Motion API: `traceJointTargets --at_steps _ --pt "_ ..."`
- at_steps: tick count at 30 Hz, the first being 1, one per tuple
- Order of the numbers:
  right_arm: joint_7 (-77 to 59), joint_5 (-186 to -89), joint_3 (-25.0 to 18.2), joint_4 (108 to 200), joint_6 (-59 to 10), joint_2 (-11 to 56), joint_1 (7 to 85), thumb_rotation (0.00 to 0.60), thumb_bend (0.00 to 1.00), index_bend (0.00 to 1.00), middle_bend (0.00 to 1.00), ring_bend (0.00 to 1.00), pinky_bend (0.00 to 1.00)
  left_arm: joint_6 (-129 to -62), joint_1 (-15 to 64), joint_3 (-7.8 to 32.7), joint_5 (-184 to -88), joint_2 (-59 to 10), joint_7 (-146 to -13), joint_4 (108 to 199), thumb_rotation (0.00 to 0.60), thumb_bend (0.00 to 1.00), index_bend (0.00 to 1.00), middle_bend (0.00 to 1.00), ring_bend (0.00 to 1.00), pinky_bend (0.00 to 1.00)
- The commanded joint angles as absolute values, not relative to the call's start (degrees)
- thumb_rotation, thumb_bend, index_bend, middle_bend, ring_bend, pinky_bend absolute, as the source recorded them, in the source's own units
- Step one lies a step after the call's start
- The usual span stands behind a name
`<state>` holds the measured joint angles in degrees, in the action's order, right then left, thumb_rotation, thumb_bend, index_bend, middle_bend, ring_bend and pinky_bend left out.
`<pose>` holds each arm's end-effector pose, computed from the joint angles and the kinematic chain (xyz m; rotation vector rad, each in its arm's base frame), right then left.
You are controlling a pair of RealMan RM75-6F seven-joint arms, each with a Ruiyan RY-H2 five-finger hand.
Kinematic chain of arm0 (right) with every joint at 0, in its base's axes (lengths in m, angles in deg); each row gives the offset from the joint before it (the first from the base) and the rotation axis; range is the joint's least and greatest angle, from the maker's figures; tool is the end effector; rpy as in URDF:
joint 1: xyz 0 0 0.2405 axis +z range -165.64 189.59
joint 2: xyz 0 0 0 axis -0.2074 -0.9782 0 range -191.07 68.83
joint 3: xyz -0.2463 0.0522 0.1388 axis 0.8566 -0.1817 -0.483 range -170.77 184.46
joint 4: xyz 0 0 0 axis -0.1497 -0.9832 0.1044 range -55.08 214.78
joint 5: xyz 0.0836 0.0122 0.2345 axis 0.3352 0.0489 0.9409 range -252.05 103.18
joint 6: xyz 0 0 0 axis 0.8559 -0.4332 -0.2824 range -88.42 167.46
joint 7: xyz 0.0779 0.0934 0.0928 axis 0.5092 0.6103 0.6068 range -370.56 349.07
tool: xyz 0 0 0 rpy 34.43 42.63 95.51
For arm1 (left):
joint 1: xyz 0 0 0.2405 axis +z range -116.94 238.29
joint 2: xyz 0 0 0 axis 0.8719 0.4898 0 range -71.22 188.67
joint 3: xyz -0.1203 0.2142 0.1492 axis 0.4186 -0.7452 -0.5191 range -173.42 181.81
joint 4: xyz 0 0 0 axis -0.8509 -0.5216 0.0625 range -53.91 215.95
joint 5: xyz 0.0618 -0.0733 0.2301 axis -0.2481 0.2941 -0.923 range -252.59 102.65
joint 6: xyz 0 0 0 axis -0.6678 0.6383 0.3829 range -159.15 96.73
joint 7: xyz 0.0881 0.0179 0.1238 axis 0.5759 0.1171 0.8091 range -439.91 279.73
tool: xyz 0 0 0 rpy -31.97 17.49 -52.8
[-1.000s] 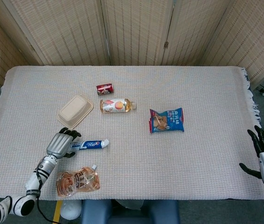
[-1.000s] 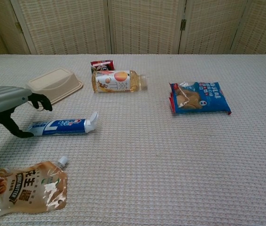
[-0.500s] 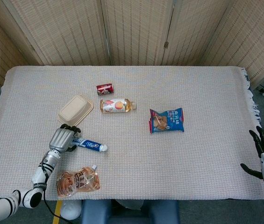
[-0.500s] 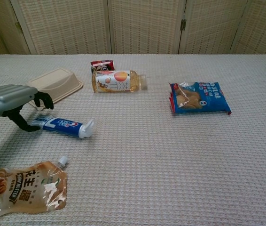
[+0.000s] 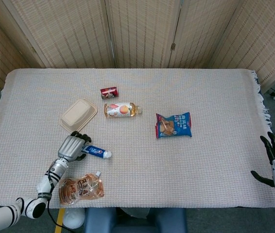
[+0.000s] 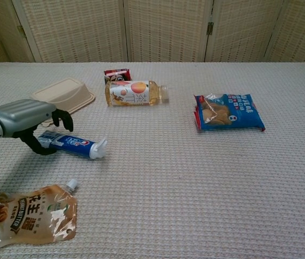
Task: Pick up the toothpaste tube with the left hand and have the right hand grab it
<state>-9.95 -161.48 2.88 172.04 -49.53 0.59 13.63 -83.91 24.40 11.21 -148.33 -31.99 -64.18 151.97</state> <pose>-0.3607 -0.1803 0.1639 1.3303 -0.8378 0.9086 -0.2542 0.3774 -0.0602 -1.8942 -0.8345 -0.7422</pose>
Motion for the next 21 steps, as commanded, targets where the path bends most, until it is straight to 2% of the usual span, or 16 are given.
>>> traceJointTargets --at_steps 1,8,15,17,21 --pt "-9.7 -161.4 2.9 171.9 -49.5 0.6 13.5 0.600 0.14 0.00 0.00 0.05 0.00 -83.2 23.8 11.2 -147.6 -32.8 -63.5 151.0 0.600 0.35 0.39 0.36 0.34 0.24" --pt "-9.3 -161.5 3.0 171.7 -49.7 0.6 13.4 0.600 0.14 0.00 0.00 0.05 0.00 -83.7 23.6 10.8 -147.7 -34.2 -63.7 149.5 0.600 0.36 0.42 0.39 0.37 0.26" --pt "-9.5 -161.5 3.0 171.8 -49.3 0.6 13.5 0.600 0.14 0.00 0.00 0.06 0.00 -85.0 23.6 10.4 -149.5 -35.3 -66.6 147.7 0.600 0.41 0.49 0.46 0.42 0.29" --pt "-9.5 -161.4 3.0 171.9 -49.3 0.6 13.5 0.600 0.14 0.00 0.00 0.06 0.00 -84.9 23.5 10.5 -149.8 -35.6 -68.7 147.0 0.600 0.45 0.52 0.49 0.45 0.32" --pt "-9.7 -161.4 2.9 172.1 -49.3 0.5 13.4 0.600 0.14 0.00 0.00 0.06 0.00 -84.9 23.4 10.1 -152.0 -35.9 -75.7 144.5 0.600 0.61 0.60 0.59 0.54 0.42"
